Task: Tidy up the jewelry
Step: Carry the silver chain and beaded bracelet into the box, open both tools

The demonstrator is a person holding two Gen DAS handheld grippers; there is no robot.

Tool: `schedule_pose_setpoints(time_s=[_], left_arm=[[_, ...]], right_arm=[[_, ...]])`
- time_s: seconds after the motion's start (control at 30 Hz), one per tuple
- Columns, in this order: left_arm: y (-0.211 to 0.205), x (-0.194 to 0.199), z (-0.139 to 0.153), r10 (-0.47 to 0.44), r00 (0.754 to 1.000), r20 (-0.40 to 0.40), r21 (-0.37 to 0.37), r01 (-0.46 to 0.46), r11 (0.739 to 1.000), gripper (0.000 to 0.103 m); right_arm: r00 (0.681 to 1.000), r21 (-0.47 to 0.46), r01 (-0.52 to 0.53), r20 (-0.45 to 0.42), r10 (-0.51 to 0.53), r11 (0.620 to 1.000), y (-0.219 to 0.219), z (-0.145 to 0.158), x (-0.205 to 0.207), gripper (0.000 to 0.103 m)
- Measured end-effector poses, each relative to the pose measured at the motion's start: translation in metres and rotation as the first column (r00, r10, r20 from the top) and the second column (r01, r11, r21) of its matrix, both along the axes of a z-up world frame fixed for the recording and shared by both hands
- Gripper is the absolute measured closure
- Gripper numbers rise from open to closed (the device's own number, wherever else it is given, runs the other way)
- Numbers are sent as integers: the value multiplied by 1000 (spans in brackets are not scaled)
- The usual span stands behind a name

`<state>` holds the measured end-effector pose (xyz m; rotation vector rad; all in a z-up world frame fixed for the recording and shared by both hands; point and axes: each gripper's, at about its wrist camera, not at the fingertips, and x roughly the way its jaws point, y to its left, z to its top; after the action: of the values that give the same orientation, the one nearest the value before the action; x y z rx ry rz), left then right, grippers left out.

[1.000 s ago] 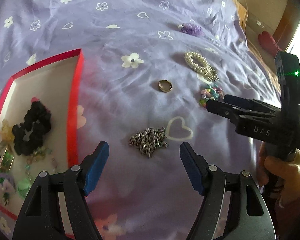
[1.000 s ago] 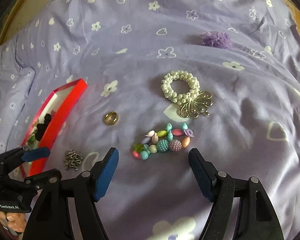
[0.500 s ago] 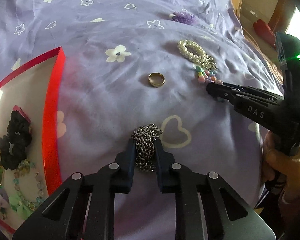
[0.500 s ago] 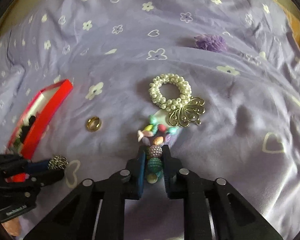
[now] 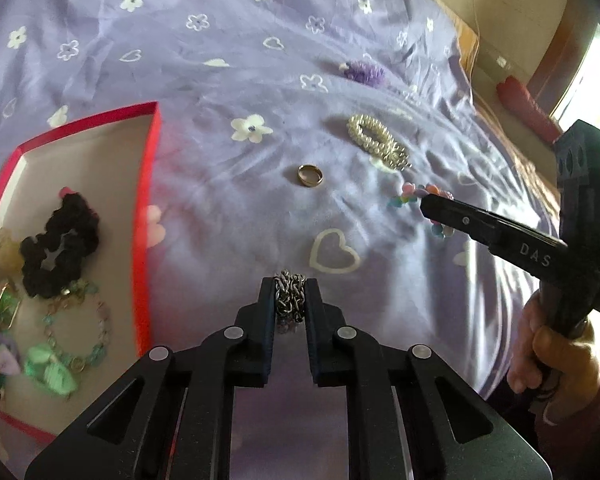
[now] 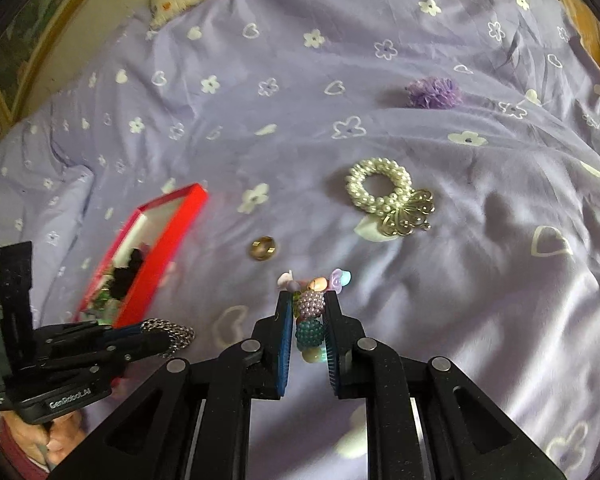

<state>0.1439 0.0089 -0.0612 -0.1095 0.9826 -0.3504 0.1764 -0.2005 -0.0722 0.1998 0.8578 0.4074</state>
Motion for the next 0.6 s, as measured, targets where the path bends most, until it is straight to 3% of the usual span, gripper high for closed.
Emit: schedule_pose_setpoints(time_s=[0.23, 0.6], left_arm=[[23, -22, 23, 47, 998, 43, -44, -45, 998, 91], [69, -56, 47, 146, 986, 85, -94, -137, 986, 91]], right_arm=[[999, 31, -41, 36, 40, 999, 14, 23, -17, 88], [991, 41, -123, 52, 120, 992, 53, 33, -38, 88]])
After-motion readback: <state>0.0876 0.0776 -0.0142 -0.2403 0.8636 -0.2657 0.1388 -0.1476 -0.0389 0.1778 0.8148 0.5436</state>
